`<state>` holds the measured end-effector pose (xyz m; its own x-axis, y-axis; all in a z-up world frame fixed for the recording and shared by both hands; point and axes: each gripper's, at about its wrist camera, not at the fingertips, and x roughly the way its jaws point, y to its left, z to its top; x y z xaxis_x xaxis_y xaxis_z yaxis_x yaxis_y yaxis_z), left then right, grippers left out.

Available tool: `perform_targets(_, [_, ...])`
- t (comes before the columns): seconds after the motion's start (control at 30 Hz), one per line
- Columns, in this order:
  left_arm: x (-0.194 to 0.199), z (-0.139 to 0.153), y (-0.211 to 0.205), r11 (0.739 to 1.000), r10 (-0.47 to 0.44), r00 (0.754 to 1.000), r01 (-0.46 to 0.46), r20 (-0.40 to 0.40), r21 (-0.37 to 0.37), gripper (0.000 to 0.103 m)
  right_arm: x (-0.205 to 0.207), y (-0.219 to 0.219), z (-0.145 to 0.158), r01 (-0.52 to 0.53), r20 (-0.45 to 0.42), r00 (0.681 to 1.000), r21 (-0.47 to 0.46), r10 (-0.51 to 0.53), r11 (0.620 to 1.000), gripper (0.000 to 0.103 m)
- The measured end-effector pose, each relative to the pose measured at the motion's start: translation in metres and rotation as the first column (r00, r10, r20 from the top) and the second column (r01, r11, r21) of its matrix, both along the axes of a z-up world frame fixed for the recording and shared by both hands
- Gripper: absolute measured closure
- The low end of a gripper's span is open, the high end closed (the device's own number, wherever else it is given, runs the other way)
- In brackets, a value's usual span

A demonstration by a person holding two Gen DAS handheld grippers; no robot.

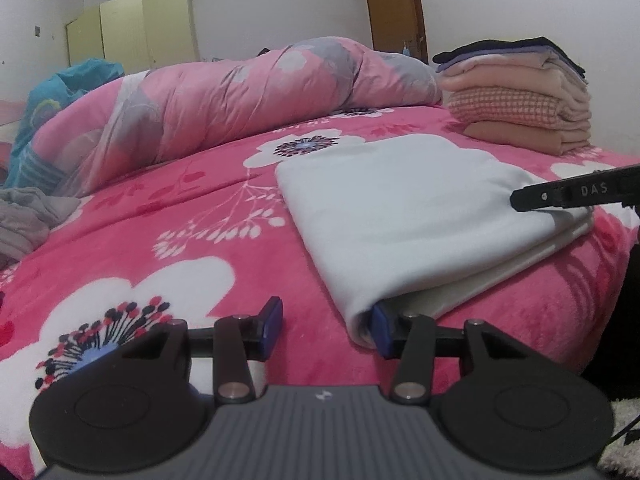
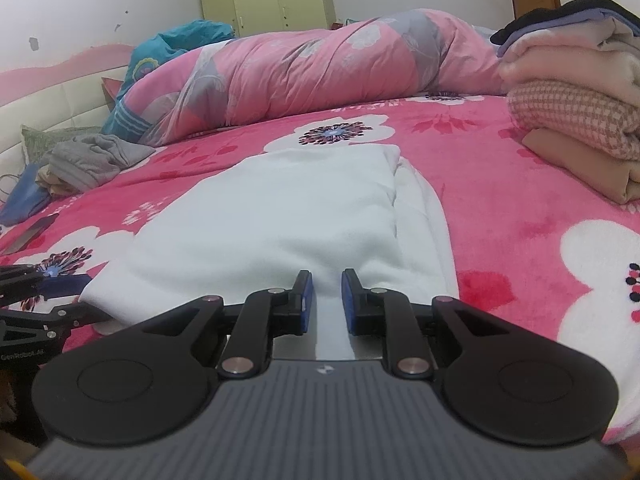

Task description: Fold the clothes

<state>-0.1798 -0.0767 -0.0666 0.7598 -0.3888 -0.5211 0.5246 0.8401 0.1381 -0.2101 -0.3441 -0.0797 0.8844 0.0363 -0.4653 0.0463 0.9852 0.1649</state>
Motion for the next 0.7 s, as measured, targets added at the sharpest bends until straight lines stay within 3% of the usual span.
perform_targets(0.2, [0.003, 0.000, 0.005, 1.000, 0.011, 0.999, -0.012, -0.034, -0.019, 0.055, -0.002, -0.006, -0.006, -0.004, 0.016, 1.000, 0.033, 0.003, 0.999, 0.088])
perform_targets(0.43, [0.009, 0.002, 0.042, 0.986, -0.011, 0.988, -0.015, -0.157, -0.166, 0.052, -0.005, -0.013, -0.011, -0.014, 0.046, 0.999, 0.075, 0.011, 0.997, 0.088])
perform_targets(0.5, [0.005, 0.004, 0.053, 0.987, -0.003, 0.988, -0.021, -0.154, -0.157, 0.058, -0.005, -0.014, -0.013, -0.017, 0.055, 0.998, 0.084, 0.012, 0.996, 0.088])
perform_targets(0.7, [-0.001, 0.021, 0.060, 0.978, -0.017, 0.996, -0.002, -0.087, -0.208, 0.057, -0.007, -0.017, -0.016, -0.026, 0.079, 0.997, 0.099, 0.018, 0.995, 0.088])
